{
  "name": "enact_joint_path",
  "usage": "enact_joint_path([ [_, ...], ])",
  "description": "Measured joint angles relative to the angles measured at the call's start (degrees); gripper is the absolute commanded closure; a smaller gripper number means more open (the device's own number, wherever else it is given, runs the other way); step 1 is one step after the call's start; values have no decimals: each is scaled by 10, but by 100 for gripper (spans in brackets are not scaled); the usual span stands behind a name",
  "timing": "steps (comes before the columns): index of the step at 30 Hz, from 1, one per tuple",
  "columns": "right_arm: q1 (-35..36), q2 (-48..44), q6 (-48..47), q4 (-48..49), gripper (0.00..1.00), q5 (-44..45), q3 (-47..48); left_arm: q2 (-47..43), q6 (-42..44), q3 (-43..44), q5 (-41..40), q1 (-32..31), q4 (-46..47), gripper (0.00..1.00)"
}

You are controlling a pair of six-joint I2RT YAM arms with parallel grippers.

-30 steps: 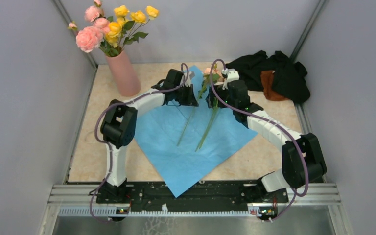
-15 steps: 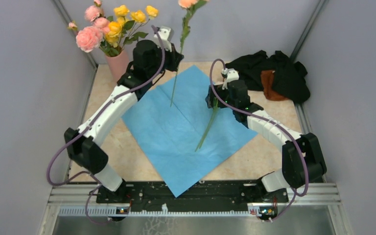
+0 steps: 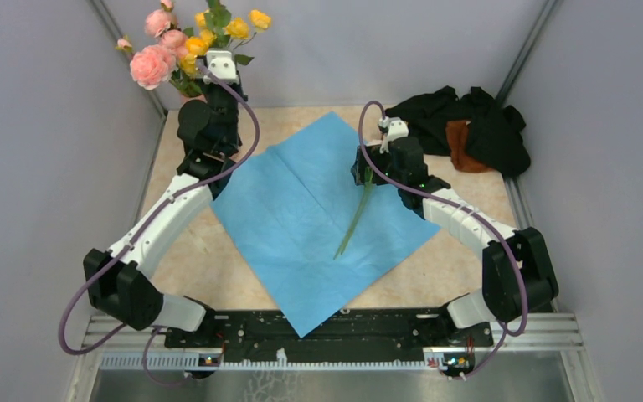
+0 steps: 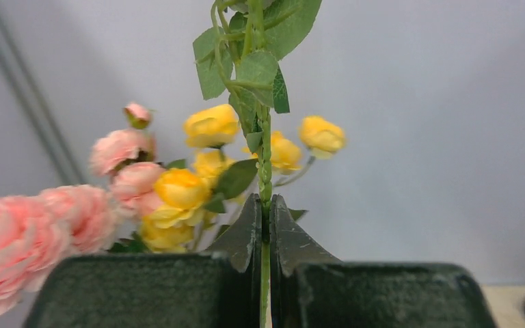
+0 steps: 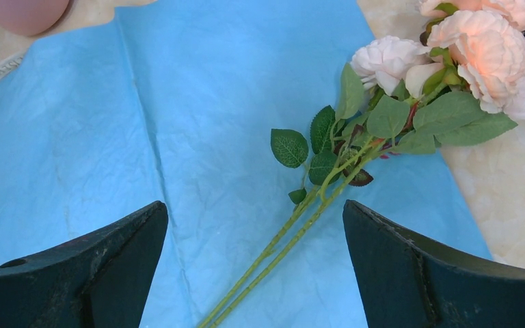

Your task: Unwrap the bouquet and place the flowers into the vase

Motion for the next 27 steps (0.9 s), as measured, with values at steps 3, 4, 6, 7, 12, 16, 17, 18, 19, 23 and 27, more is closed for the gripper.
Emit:
enact_joint_path([
  [3, 0, 0, 0, 0, 2, 0, 0, 7, 35, -14, -32, 24, 58, 100],
  [4, 0, 0, 0, 0, 2, 0, 0, 10, 43, -15, -37, 32, 74, 100],
  [6, 0, 0, 0, 0, 2, 0, 0, 13, 55, -17, -37, 51, 105, 100],
  [7, 0, 0, 0, 0, 2, -1, 0, 15, 58, -17, -35, 63, 119, 100],
  [12, 0, 1, 0, 0, 2, -2, 0, 33, 59, -4, -20, 112, 156, 100],
  [16, 0, 5, 0, 0, 2, -2, 0, 63, 58, 33, -8, 130, 157, 100],
  [17, 0, 5, 0, 0, 2, -2, 0, 70, 57, 40, -3, 134, 157, 100],
  [18, 0, 7, 0, 0, 2, -2, 0, 78, 57, 49, 2, 137, 156, 100],
  [19, 0, 7, 0, 0, 2, -2, 0, 85, 56, 57, 6, 140, 157, 100],
  [23, 0, 10, 0, 0, 2, -2, 0, 121, 51, 99, 22, 152, 155, 100],
  [27, 0, 12, -1, 0, 2, -2, 0, 148, 48, 136, 33, 165, 151, 100],
])
